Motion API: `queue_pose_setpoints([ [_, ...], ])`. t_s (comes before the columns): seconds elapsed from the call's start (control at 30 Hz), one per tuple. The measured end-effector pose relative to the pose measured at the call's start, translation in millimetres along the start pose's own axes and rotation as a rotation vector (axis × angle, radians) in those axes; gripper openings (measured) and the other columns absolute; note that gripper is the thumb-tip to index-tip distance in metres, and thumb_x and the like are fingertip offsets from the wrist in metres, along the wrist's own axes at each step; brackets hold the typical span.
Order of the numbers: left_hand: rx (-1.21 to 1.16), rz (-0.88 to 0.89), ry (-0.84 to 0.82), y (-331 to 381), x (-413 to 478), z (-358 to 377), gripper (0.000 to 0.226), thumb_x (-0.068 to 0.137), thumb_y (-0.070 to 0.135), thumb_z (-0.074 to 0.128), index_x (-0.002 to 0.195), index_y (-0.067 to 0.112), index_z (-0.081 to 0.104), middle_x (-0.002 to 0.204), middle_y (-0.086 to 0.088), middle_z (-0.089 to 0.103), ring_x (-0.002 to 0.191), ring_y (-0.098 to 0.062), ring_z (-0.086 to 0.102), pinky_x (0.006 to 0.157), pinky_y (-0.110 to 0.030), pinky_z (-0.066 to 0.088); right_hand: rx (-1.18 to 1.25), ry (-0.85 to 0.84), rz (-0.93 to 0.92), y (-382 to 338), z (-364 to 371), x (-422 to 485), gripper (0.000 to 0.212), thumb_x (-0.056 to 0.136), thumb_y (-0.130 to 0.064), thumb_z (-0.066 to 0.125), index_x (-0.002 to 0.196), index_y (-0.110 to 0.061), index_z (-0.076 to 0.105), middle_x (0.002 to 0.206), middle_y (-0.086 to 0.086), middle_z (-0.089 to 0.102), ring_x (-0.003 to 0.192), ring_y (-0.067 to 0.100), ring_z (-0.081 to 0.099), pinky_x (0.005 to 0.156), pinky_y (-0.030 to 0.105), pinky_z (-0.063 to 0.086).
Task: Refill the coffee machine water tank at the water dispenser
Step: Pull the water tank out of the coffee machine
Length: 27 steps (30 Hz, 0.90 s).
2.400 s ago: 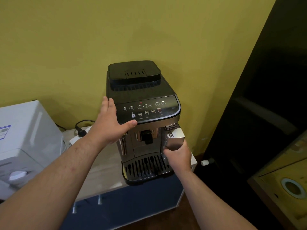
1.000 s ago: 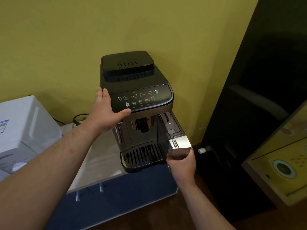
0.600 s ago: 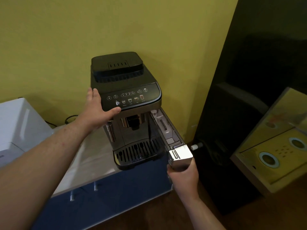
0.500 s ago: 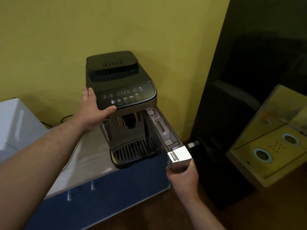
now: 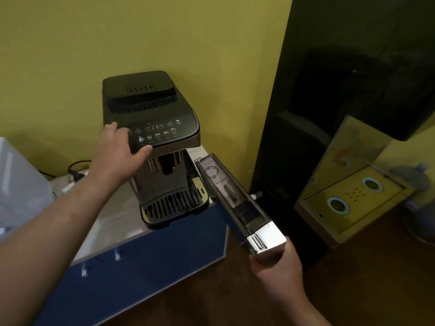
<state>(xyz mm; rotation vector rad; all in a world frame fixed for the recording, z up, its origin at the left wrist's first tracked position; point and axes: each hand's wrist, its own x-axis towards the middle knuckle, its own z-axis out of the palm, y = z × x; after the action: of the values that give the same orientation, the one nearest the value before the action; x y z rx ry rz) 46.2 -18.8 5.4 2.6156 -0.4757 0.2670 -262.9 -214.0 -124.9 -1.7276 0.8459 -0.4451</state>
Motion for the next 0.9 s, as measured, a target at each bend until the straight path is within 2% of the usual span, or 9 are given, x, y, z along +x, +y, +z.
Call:
queue_pose_setpoints([
  [0.07,-0.123,0.027,0.08,41.1,-45.6,7.0,0.027,0.089,0.036,0.062,0.097,0.01,0.057,0.108,-0.011,0.055,0.097,-0.028,0.055,0.08,-0.039,0.049,-0.026,0.009,0.006,-1.5,-12.2,-5.6,0.068,0.06,-0.005,0.089,0.103,-0.031,0.042,0.096,-0.011,0.053,0.105,0.015,0.054,0.068,0.01,0.041],
  [0.13,-0.319,-0.07,-0.113,82.0,-86.4,25.4,0.023,0.089,0.03,0.061,0.08,0.01,0.055,0.082,-0.004,0.056,0.073,-0.021,0.054,0.068,-0.039,0.049,-0.04,-0.004,0.025,-5.3,-22.9,-10.8,0.072,0.059,-0.004,0.089,0.105,-0.03,0.04,0.099,-0.007,0.052,0.108,0.015,0.052,0.078,0.015,0.041],
  [0.2,-0.496,-0.144,-0.303,117.0,-115.5,47.5,0.028,0.089,0.029,0.061,0.071,0.011,0.051,0.069,-0.002,0.053,0.062,-0.019,0.049,0.06,-0.034,0.044,-0.037,-0.022,0.012,-5.0,-33.0,-14.7,0.072,0.056,-0.004,0.091,0.105,-0.029,0.044,0.101,-0.006,0.055,0.102,0.013,0.055,0.072,0.009,0.044],
  [0.3,-0.563,-0.16,-0.393,153.4,-136.9,71.1,0.029,0.087,0.031,0.061,0.068,0.019,0.041,0.067,0.001,0.044,0.06,-0.017,0.041,0.055,-0.03,0.034,-0.024,-0.035,-0.019,-6.9,-48.6,-17.5,0.071,0.05,-0.005,0.093,0.104,-0.026,0.052,0.101,-0.004,0.059,0.091,0.003,0.055,0.057,0.0,0.041],
  [0.43,-0.54,-0.197,-0.38,178.5,-142.8,83.9,0.027,0.076,0.036,0.061,0.067,0.022,0.039,0.075,0.0,0.043,0.062,-0.016,0.039,0.054,-0.029,0.03,-0.005,-0.046,-0.035,-7.8,-67.1,-13.7,0.064,0.052,-0.008,0.092,0.1,-0.025,0.054,0.099,-0.003,0.061,0.089,0.004,0.056,0.055,0.001,0.042],
  [0.6,-0.509,-0.276,-0.421,203.7,-137.8,90.0,0.029,0.078,0.03,0.06,0.062,0.02,0.038,0.061,0.003,0.037,0.056,-0.016,0.037,0.053,-0.028,0.027,-0.067,-0.075,-0.105,-7.9,-88.7,-2.1,0.063,0.052,-0.006,0.091,0.098,-0.025,0.054,0.098,-0.006,0.057,0.089,0.001,0.054,0.058,0.007,0.044],
  [0.67,-0.562,-0.339,-0.457,210.3,-131.6,92.8,0.028,0.077,0.026,0.062,0.059,0.02,0.041,0.059,0.002,0.04,0.057,-0.017,0.041,0.053,-0.03,0.034,-0.074,-0.076,-0.115,-7.9,-95.4,3.3,0.061,0.052,-0.004,0.09,0.098,-0.024,0.054,0.097,-0.008,0.056,0.087,0.001,0.053,0.061,0.003,0.042],
  [0.77,-0.632,-0.464,-0.477,218.0,-120.4,96.8,0.017,0.074,0.024,0.068,0.068,0.015,0.054,0.069,-0.002,0.055,0.07,-0.022,0.057,0.071,-0.039,0.057,-0.099,-0.073,-0.13,-3.6,-102.0,12.4,0.058,0.054,-0.004,0.089,0.093,-0.029,0.053,0.096,-0.01,0.054,0.087,0.001,0.053,0.058,0.009,0.042],
  [0.9,-0.709,-0.595,-0.459,226.7,-115.6,104.3,0.014,0.072,0.017,0.072,0.08,0.011,0.061,0.074,-0.004,0.063,0.069,-0.019,0.065,0.055,-0.031,0.053,-0.118,-0.095,-0.146,5.5,-107.7,27.9,0.06,0.056,-0.004,0.089,0.095,-0.029,0.052,0.098,-0.012,0.053,0.09,0.001,0.052,0.059,0.011,0.04],
])
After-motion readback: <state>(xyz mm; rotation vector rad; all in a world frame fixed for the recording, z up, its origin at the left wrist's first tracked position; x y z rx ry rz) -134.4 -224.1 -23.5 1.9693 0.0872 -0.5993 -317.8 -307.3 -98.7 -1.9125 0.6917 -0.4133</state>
